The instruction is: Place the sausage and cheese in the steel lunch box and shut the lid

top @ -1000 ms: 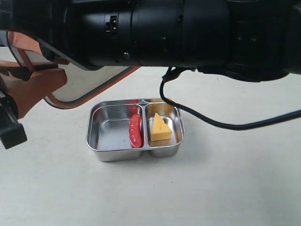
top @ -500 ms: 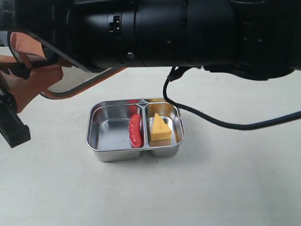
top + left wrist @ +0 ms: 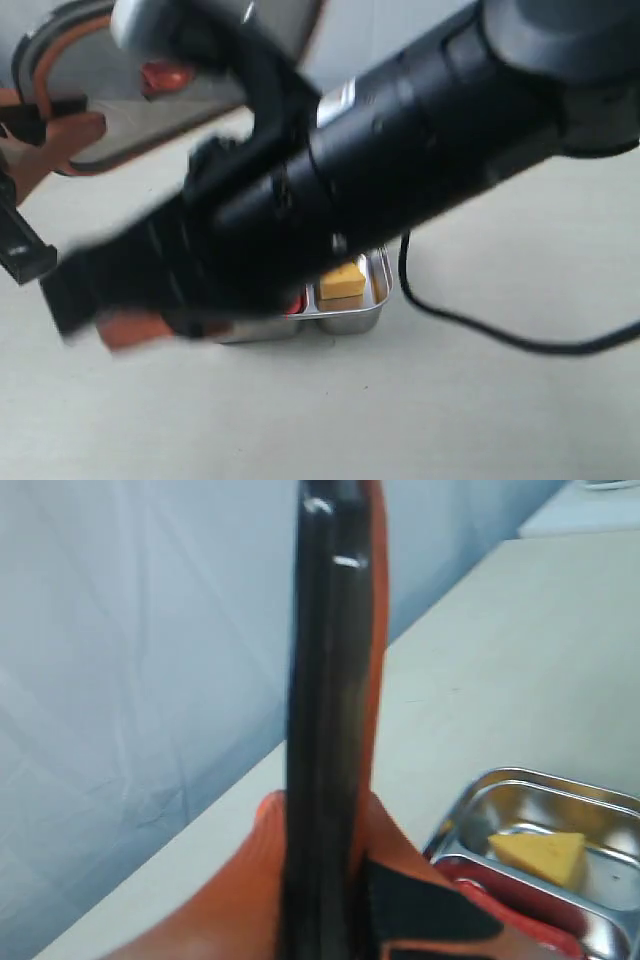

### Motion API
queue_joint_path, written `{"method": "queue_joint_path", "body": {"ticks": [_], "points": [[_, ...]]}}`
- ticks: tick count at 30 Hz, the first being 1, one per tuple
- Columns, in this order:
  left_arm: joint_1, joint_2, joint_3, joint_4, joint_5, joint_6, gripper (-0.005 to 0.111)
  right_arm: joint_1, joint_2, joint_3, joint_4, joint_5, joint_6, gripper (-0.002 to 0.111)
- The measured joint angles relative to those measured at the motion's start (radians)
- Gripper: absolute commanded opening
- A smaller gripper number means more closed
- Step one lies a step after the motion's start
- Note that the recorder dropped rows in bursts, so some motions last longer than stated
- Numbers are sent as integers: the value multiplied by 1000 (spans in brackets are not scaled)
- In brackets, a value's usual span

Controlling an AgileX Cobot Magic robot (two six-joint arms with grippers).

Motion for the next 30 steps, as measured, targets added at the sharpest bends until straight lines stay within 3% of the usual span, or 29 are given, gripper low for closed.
{"method": "queue_joint_path", "body": {"ticks": [3,8,10,12,14,18,24,30], "points": [[2,0,-4,-24,-64,0,0,8,8,7,-162,197,86,-1],[2,0,-4,-2,-99,0,0,8,-44,7,-461,257,211,-1],[-24,7,-18,81,-150,0,0,8,-90,7,-684,260,317,-1],[-121,25,-43,308,-190,0,0,8,-135,7,-959,270,469,-1],[-212,32,-47,504,-223,0,0,8,-148,7,-1107,276,530,-1],[-315,38,-47,696,-285,0,0,8,-147,32,-1284,252,610,-1],[-334,38,3,903,-371,0,0,8,-147,124,-1448,246,721,-1],[-334,38,73,975,-460,0,0,8,-147,203,-1554,171,838,-1]]}}
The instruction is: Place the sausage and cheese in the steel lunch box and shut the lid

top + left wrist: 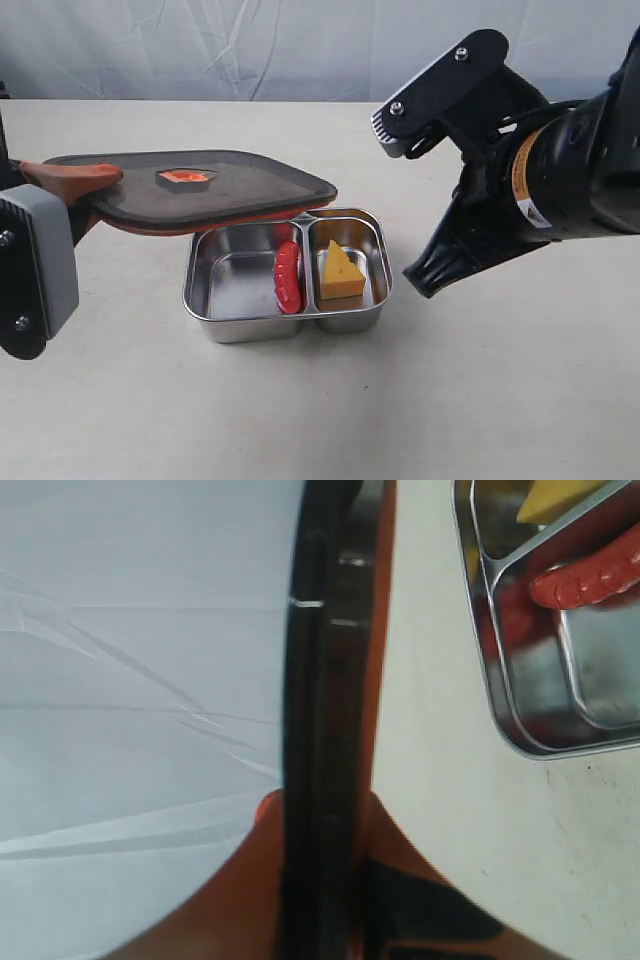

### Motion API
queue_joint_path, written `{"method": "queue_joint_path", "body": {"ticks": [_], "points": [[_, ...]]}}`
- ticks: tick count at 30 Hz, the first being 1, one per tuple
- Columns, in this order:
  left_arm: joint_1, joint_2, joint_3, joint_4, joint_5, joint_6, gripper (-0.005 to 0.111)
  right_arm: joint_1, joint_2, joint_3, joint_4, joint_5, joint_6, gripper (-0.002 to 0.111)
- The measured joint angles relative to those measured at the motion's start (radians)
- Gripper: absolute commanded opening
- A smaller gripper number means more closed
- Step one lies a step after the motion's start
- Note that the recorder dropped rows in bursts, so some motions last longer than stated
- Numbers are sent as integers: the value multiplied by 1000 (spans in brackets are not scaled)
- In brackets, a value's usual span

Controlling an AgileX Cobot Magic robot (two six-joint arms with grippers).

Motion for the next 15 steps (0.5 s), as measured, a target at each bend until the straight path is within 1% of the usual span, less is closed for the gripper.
{"method": "queue_joint_path", "body": {"ticks": [3,6,10,13,15], "points": [[0,0,6,1,-7,0,0,0,0,29,-17,-84,31,-1],[0,0,20,-10,-39,0,0,-31,0,76,-38,-197,91,-1],[0,0,63,-21,-80,0,0,-129,0,144,-57,-290,169,-1],[-3,15,75,-20,-97,0,0,-214,0,175,-37,-372,184,-1],[-17,26,75,-21,-117,0,0,-258,0,183,-24,-435,188,-1]]}}
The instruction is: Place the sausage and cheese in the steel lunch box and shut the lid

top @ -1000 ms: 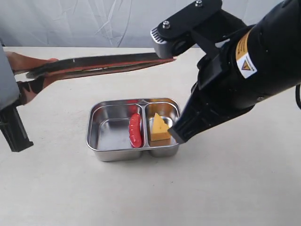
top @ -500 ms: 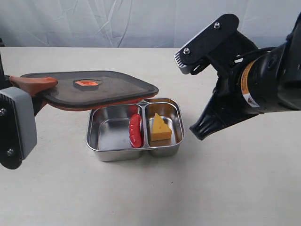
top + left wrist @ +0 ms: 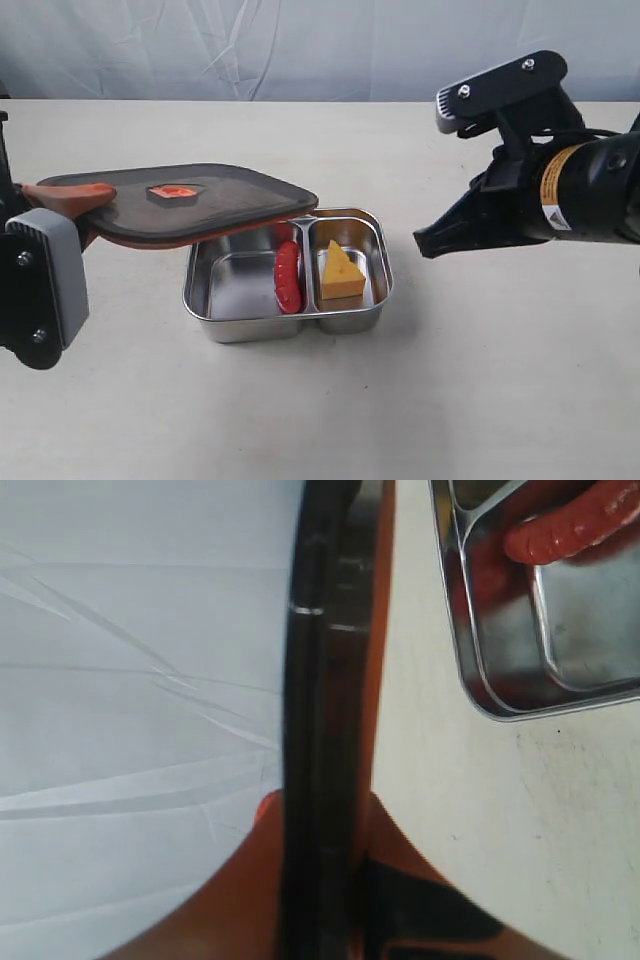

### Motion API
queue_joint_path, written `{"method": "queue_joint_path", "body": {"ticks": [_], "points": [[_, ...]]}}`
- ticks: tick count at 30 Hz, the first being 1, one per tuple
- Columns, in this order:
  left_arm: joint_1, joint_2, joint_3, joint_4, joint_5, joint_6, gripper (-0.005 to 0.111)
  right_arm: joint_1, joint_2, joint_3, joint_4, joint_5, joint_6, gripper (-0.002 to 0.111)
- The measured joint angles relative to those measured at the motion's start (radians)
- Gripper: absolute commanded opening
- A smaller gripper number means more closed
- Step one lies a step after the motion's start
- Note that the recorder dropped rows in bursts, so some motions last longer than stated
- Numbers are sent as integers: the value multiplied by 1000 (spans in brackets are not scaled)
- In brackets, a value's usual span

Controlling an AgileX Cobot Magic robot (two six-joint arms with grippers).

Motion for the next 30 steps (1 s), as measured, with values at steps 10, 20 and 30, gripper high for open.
{"method": "queue_joint_path", "body": {"ticks": [10,20,30], "points": [[-125,8,1,-170,-71,0,0,-237,56,24,136,-338,-9,-1],[-162,8,1,-158,-92,0,0,-479,236,-149,923,-38,-851,-1],[-162,-25,1,-147,-66,0,0,-816,559,-459,1786,684,-1577,-1]]}}
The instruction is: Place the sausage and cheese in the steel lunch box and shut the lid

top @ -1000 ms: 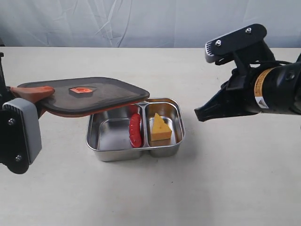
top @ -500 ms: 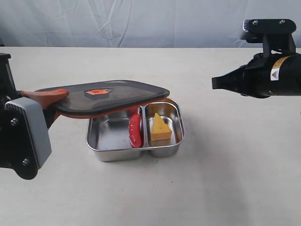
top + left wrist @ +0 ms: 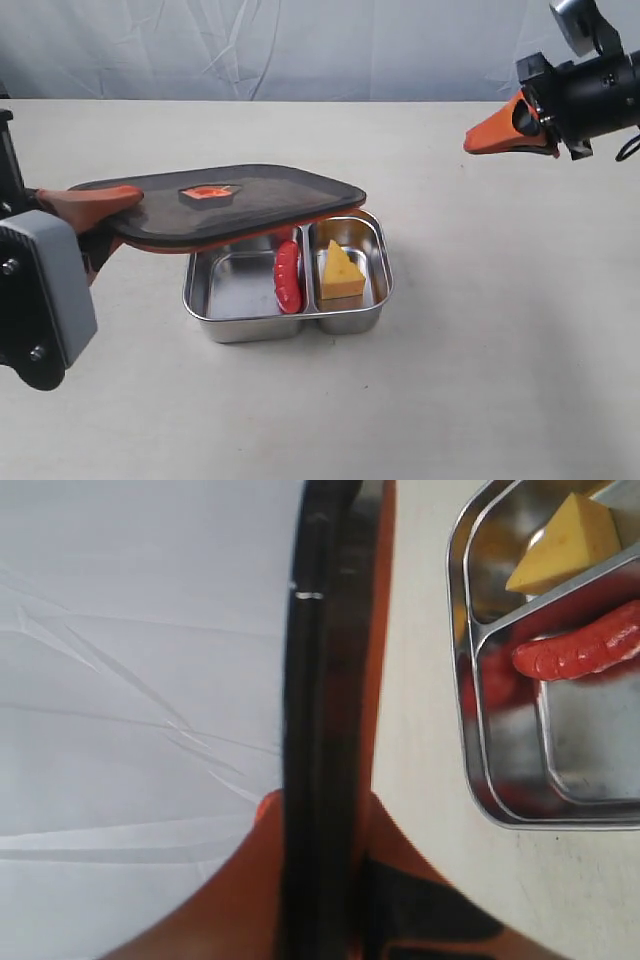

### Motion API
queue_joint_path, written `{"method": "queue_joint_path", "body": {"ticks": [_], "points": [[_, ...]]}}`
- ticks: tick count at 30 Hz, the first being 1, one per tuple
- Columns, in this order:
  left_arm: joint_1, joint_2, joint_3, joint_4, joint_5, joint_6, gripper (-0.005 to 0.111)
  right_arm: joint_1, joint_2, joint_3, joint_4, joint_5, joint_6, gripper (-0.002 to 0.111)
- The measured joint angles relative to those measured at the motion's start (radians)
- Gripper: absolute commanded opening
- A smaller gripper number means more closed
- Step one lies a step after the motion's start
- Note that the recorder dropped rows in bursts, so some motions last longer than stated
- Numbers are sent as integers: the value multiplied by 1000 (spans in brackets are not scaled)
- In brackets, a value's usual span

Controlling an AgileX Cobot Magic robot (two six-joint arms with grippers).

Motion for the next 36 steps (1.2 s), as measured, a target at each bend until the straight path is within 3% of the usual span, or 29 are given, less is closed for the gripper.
{"method": "queue_joint_path", "body": {"ticks": [10,18,22,27,36], "points": [[0,-93,0,104,105,0,0,3,167,-4,151,15,-18,-1],[0,-93,-10,339,177,0,0,123,171,-6,5,18,213,-1],[0,-80,-69,352,113,0,0,178,138,-6,0,20,256,-1],[-2,-71,-71,345,147,0,0,179,23,-6,-28,25,263,-1],[-2,-71,-52,299,140,0,0,179,19,-6,-142,16,211,-1]]}}
